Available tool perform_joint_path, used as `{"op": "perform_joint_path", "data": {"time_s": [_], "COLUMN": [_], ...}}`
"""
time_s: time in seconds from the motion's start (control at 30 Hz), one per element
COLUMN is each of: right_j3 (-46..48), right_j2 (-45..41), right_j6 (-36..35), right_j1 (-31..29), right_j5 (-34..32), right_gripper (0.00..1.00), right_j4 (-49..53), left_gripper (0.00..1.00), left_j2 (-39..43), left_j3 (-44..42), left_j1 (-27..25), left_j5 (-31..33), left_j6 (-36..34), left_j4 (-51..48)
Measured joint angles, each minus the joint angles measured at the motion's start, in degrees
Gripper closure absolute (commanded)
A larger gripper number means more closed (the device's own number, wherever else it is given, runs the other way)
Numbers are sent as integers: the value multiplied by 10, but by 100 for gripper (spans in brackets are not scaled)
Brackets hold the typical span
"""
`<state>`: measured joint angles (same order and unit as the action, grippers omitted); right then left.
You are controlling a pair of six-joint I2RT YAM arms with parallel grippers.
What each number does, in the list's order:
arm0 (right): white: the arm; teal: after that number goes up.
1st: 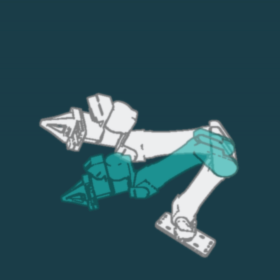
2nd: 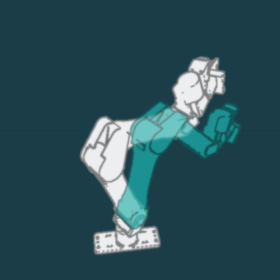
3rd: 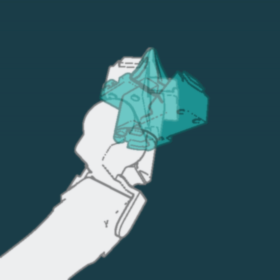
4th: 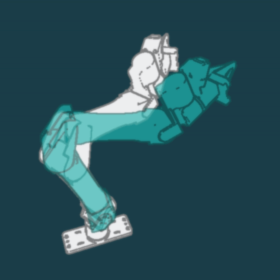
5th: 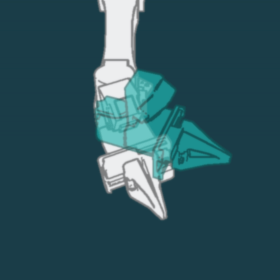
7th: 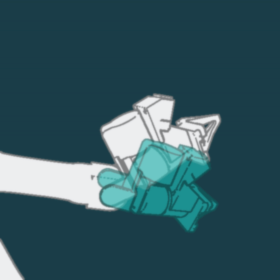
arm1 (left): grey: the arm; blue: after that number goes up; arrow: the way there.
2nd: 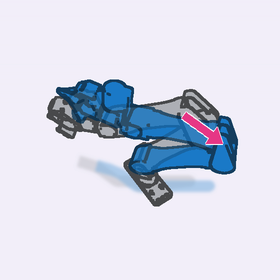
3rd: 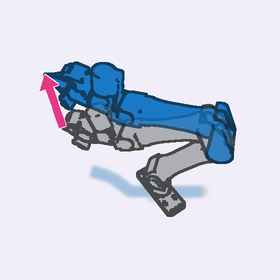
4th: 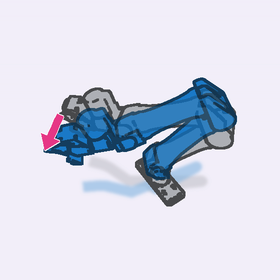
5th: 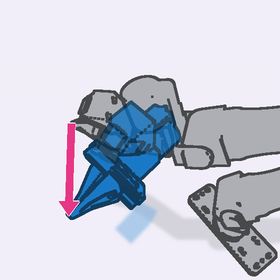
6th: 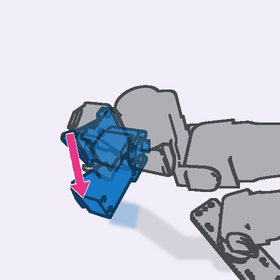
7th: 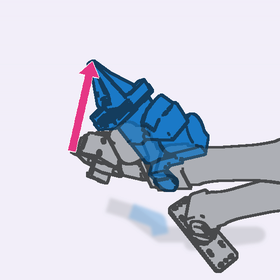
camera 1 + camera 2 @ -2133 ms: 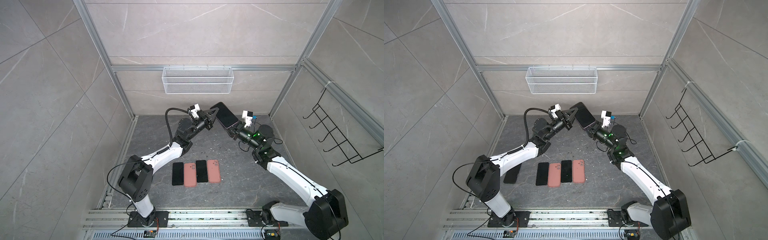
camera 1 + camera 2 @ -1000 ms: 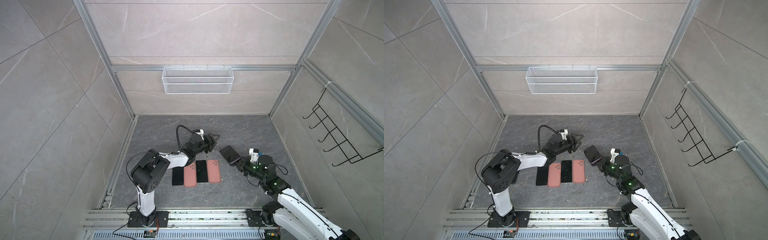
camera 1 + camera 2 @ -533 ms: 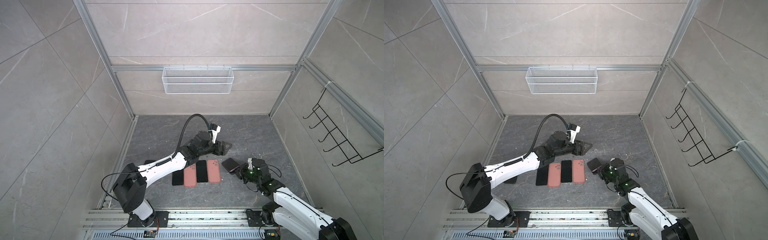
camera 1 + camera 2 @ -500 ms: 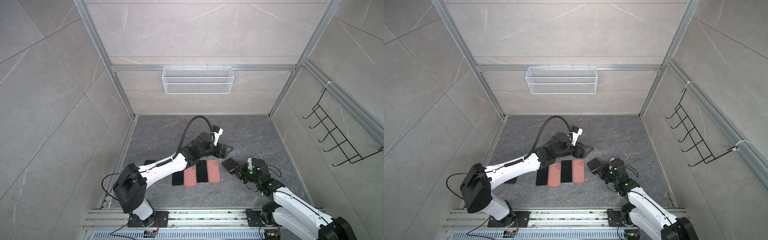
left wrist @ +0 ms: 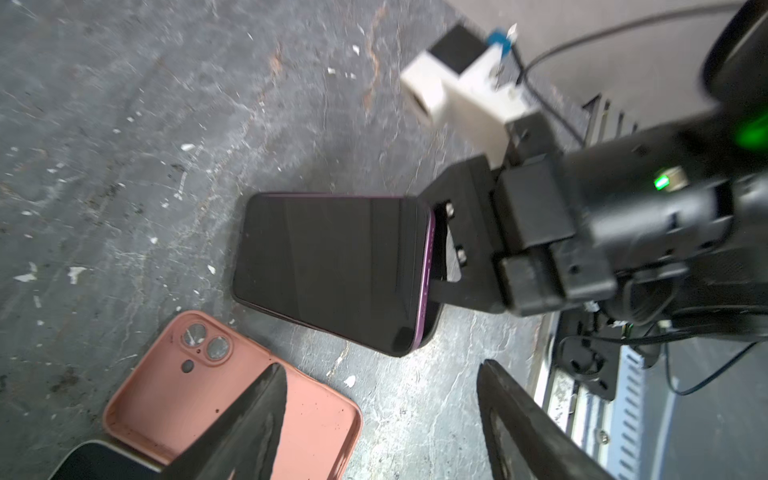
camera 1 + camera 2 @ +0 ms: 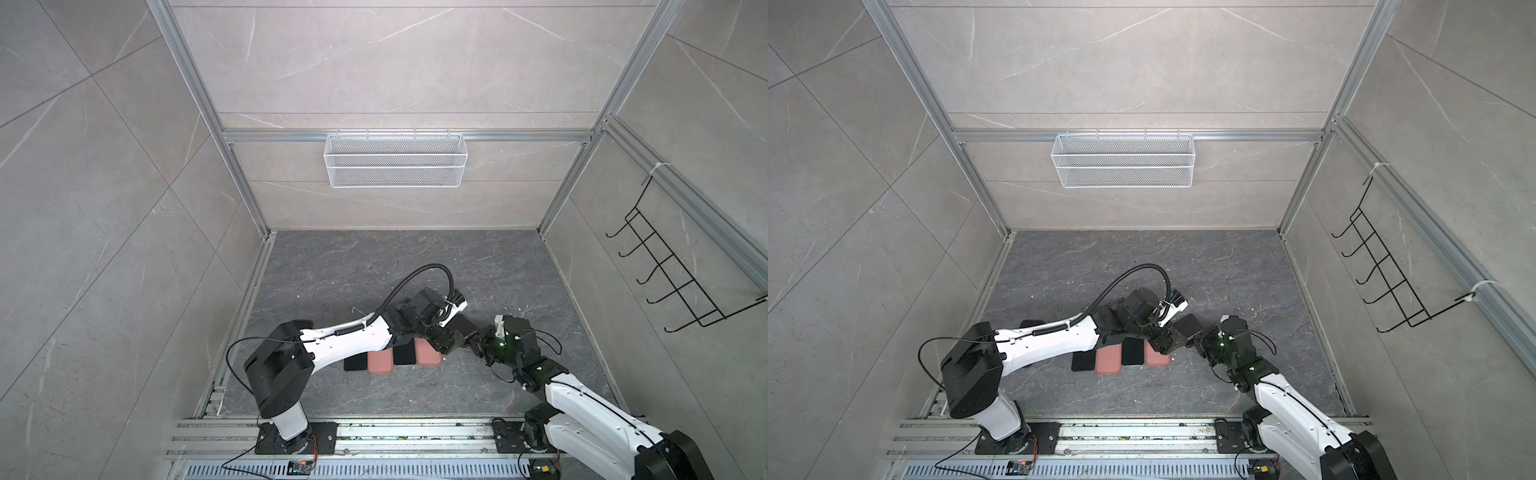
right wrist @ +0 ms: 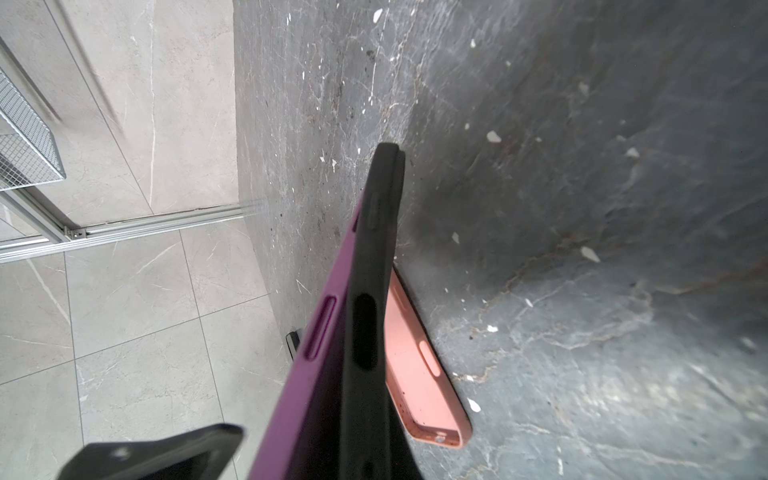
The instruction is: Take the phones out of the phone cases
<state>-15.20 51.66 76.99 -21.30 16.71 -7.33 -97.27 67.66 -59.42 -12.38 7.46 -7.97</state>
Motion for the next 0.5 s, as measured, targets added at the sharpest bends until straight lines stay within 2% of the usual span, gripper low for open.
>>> {"op": "perform_joint_path", "data": {"time_s": [0.33,0.5], "right_j3": [4,12], "right_j2": [1,1], "right_j6": [4,7], "right_j1": [0,0], "right_j5": [3,6], "right_gripper": [99,99], "right_j4": [-11,-19], "left_gripper": [31,38], "left_j2": [-36,-42], "left_j3": [20,20], "left_j1": [-10,-10], "left_j5": [37,61], "left_j6": [-18,-19], "left_j4": [-4,4]}}
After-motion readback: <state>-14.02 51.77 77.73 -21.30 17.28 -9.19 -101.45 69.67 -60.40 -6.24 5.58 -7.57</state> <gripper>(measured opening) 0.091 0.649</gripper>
